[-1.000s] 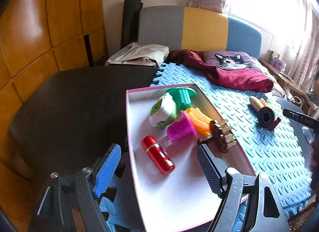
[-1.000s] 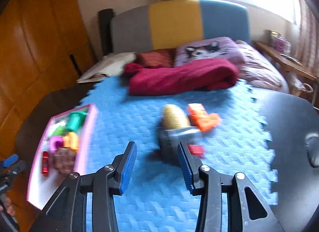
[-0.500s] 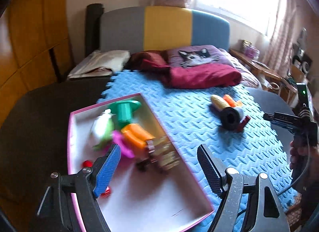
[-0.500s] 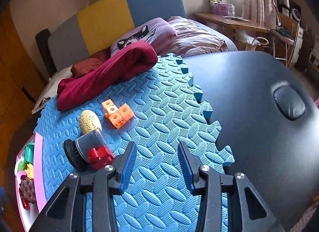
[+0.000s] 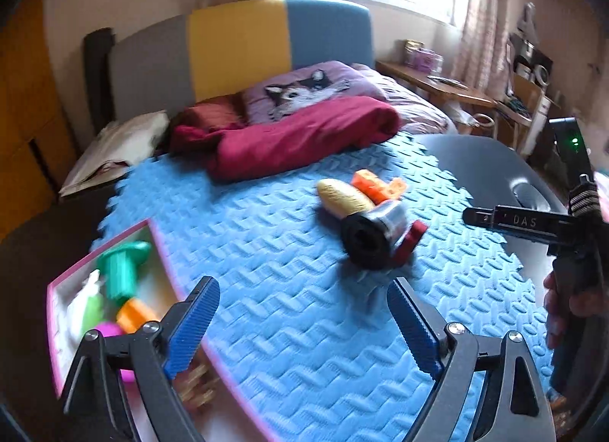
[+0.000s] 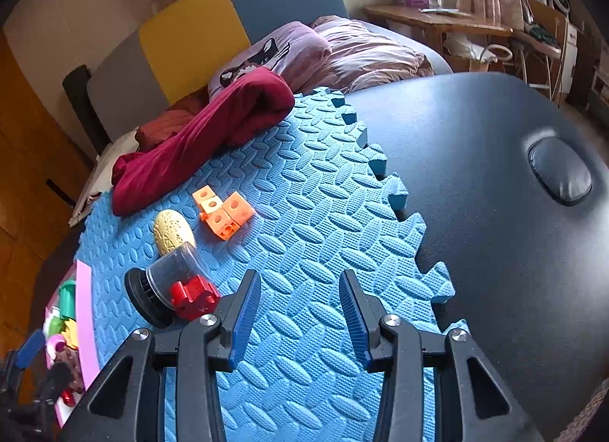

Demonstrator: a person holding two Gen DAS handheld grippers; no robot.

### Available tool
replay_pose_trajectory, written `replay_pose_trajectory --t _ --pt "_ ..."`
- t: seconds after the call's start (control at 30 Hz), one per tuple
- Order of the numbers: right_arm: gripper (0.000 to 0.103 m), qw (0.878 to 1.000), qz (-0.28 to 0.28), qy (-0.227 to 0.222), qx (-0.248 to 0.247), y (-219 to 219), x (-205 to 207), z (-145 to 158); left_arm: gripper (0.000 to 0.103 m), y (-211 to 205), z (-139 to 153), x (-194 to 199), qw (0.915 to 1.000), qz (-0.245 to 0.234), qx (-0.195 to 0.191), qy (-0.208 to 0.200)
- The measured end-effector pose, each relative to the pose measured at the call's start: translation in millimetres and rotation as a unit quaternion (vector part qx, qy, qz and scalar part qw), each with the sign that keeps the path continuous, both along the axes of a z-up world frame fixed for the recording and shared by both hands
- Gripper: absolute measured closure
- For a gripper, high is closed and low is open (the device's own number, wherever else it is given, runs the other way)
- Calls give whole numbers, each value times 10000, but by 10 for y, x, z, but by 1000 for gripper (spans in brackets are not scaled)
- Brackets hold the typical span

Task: Organize rigid objects
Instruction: 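Close the left tool on the black-and-clear cup while the right tool approaches the red puzzle piece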

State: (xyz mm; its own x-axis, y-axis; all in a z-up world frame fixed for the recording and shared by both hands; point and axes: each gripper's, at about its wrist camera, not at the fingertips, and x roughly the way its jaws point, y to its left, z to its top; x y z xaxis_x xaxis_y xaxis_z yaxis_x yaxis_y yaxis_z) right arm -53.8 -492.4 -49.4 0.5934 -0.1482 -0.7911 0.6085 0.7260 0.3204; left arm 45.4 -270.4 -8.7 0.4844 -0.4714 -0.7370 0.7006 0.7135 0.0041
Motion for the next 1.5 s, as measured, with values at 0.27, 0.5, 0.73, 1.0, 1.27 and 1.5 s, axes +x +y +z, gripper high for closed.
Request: replay_pose_trajectory --t 0.27,0.5,0.73,1.0,1.27,1.5 --pt "60 9999 18 -26 164 -20 5 -4 13 -474 -110 316 9993 -35 -163 348" --pt "60 9991 -9 -17 430 -64 2 -59 14 -797 -318 606 9948 -63 -342 953" --pt "60 9989 90 140 443 -28 47 -107 32 -742 -516 448 9848 -293 -381 1671" --pt "60 9986 58 273 444 -33 56 -153 33 -665 -575 176 9819 -618 -300 1766" --pt "60 9984 102 293 483 -17 64 -164 19 -512 -309 93 9965 -582 -85 591" --pt "60 9981 68 232 574 -34 40 -155 9 -812 -250 156 9909 -1150 586 -374"
